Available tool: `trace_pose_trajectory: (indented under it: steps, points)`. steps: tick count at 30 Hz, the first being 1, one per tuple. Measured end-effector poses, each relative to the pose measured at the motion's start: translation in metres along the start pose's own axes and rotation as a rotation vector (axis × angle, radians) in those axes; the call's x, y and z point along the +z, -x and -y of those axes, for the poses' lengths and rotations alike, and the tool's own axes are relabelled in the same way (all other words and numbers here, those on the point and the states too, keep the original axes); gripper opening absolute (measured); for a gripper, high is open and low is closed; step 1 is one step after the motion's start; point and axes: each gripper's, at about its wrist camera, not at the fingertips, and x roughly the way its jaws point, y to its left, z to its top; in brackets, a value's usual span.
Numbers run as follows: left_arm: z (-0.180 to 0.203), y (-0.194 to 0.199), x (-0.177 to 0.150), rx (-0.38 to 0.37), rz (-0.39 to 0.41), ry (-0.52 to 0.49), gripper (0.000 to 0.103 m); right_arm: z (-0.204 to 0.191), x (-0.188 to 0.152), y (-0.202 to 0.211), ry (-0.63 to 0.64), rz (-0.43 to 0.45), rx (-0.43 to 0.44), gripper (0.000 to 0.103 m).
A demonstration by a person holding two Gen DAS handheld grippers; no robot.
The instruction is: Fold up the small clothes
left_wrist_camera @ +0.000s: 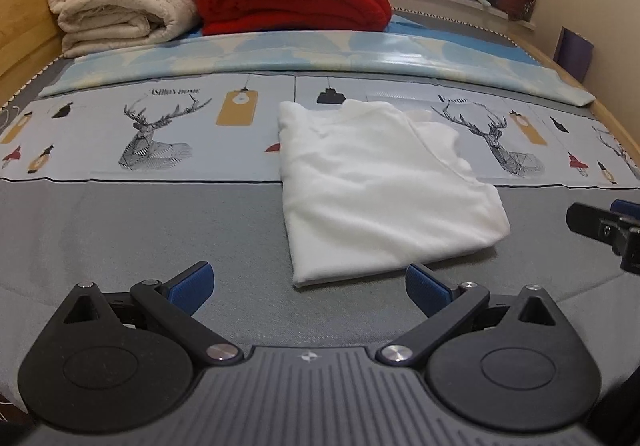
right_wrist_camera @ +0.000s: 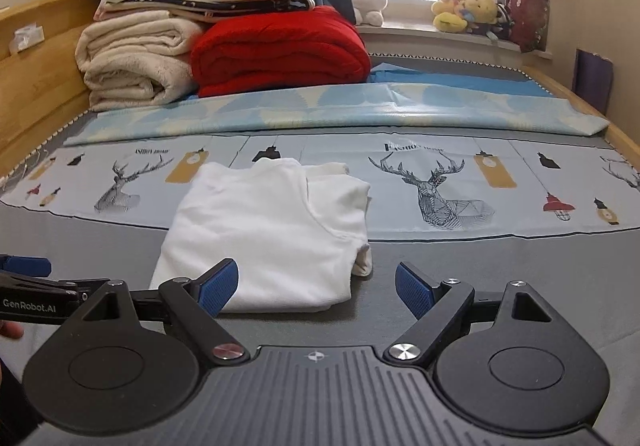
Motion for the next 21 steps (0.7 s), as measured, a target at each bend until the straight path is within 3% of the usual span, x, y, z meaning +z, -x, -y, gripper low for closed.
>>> trace_pose_trajectory:
  steps: [21]
  points:
    - [0.015,-0.019,0.001,-0.006,-0.027,-0.012,0.102,-0.02,-0.003,-0.012,0.085,-0.048,0.022,0.09]
